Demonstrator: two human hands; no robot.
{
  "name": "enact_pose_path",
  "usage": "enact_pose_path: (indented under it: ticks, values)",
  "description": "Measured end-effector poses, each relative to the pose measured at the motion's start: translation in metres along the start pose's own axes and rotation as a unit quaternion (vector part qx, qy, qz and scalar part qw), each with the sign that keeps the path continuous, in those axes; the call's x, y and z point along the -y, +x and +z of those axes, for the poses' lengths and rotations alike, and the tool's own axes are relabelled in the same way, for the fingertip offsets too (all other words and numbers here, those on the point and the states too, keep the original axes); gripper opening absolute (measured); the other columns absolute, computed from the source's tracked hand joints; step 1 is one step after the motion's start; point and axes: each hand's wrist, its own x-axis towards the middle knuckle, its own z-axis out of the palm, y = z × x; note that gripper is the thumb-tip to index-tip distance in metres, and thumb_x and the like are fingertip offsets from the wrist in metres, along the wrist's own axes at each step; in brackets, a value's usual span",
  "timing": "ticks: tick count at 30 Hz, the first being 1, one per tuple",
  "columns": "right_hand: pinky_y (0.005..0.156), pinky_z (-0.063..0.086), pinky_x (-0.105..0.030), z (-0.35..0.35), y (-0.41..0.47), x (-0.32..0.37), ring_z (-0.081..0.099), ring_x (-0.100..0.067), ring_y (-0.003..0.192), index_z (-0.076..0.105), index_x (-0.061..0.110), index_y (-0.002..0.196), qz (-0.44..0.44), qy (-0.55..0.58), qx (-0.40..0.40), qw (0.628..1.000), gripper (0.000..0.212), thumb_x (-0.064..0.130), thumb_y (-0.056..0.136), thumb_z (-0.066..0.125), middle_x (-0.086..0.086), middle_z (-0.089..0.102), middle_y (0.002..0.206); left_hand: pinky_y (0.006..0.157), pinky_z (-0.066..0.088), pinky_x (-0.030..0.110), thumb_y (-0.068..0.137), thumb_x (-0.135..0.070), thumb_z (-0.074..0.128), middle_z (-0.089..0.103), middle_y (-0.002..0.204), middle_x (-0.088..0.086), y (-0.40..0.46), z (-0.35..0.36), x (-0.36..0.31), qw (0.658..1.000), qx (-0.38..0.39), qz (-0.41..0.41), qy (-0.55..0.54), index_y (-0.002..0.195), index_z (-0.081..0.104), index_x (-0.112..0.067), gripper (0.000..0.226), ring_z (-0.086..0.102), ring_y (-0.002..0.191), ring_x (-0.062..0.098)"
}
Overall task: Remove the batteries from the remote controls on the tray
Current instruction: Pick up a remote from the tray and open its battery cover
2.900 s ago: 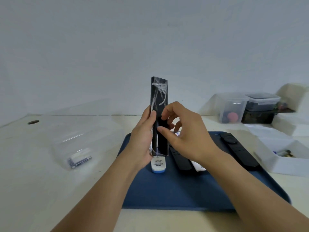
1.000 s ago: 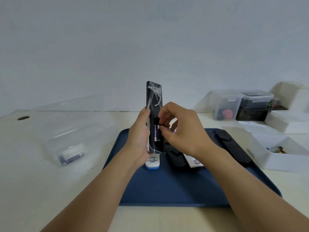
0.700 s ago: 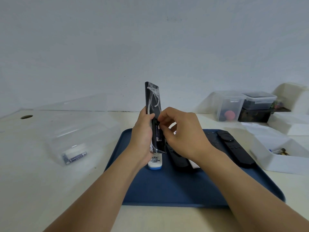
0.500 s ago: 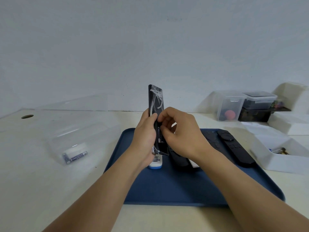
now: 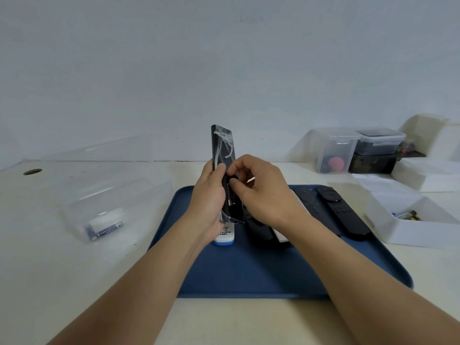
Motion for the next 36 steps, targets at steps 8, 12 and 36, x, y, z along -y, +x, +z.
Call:
enact_pose_path:
  ticks: [8, 12, 36]
  values:
    - [0.065, 0.055, -0.020, -0.001, 0.002, -0.001, 0.068, -0.006, 0.064, 0.079, 0.011, 0.089, 0.079, 0.104, -0.043, 0.991, 0.009, 0.012, 0.080, 0.082, 0.002, 0.074, 0.074, 0.068, 0.058, 0.035, 0.109, -0.025, 0.041, 0.075, 0.109, 0.007, 0.003, -0.001, -0.005, 0.997, -0.041, 0.009, -0.067, 0.119, 0.066, -0.027, 0.027, 0.073, 0.089, 0.020]
    - [0.069, 0.059, -0.023, -0.004, 0.004, 0.001, 0.069, -0.012, 0.067, 0.076, 0.007, 0.088, 0.128, 0.225, -0.062, 0.964, 0.010, 0.005, 0.080, 0.081, -0.005, 0.073, 0.075, 0.066, 0.059, 0.035, 0.109, -0.025, 0.041, 0.075, 0.106, 0.007, 0.003, -0.001, -0.007, 0.995, -0.039, 0.004, -0.092, 0.119, 0.065, -0.026, 0.027, 0.073, 0.078, 0.018]
    - [0.033, 0.020, -0.019, -0.055, 0.022, -0.033, 0.018, -0.008, 0.042, 0.055, 0.016, 0.070, 0.314, 0.456, -0.176, 0.814, 0.028, 0.022, 0.091, 0.073, 0.002, 0.036, 0.061, 0.102, 0.047, 0.057, 0.087, -0.060, 0.054, 0.066, 0.128, 0.028, 0.007, -0.036, -0.045, 0.969, 0.084, -0.130, -0.195, 0.130, 0.055, 0.005, 0.078, 0.065, 0.117, 0.043]
